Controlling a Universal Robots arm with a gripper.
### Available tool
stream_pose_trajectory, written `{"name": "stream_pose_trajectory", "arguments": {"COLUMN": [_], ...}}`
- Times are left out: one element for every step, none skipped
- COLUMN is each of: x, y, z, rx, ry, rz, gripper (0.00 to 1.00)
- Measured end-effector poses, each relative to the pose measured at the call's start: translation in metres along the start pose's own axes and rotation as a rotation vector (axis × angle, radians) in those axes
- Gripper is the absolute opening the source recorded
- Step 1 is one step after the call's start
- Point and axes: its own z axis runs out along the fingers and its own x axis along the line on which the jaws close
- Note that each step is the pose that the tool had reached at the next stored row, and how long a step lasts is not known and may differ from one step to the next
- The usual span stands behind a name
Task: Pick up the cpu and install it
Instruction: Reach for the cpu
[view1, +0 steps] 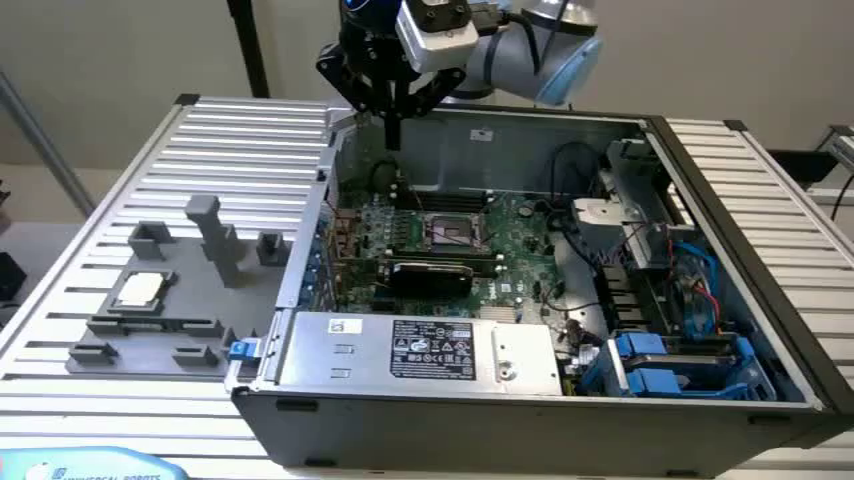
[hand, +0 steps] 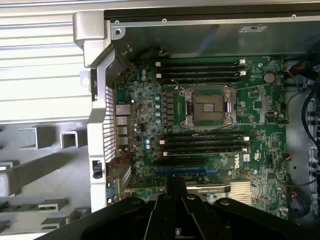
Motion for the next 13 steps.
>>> {"name": "stream_pose_trajectory", "arguments": {"x": [0.0, 0.0, 0.0, 0.0, 0.0, 0.0, 0.0, 0.0, 0.0, 0.0, 0.0, 0.0, 0.0], "y": [0.0, 0.0, 0.0, 0.0, 0.0, 0.0, 0.0, 0.0, 0.0, 0.0, 0.0, 0.0, 0.0], "z": [0.0, 0.0, 0.0, 0.0, 0.0, 0.0, 0.0, 0.0, 0.0, 0.0, 0.0, 0.0, 0.0], "rx": [0.0, 0.0001, 0.0, 0.0001, 0.0, 0.0001, 0.0, 0.0001, 0.0, 0.0, 0.0, 0.0, 0.0], "ry": [0.0, 0.0001, 0.0, 0.0, 0.0, 0.0, 0.0, 0.0, 0.0, 0.0, 0.0, 0.0, 0.0], "rz": [0.0, 0.0, 0.0, 0.0, 0.0, 0.0, 0.0, 0.0, 0.0, 0.0, 0.0, 0.0, 0.0], "gripper": [0.11, 0.11, 0.11, 0.11, 0.11, 0.11, 0.11, 0.11, 0.11, 0.11, 0.11, 0.11, 0.11]}}
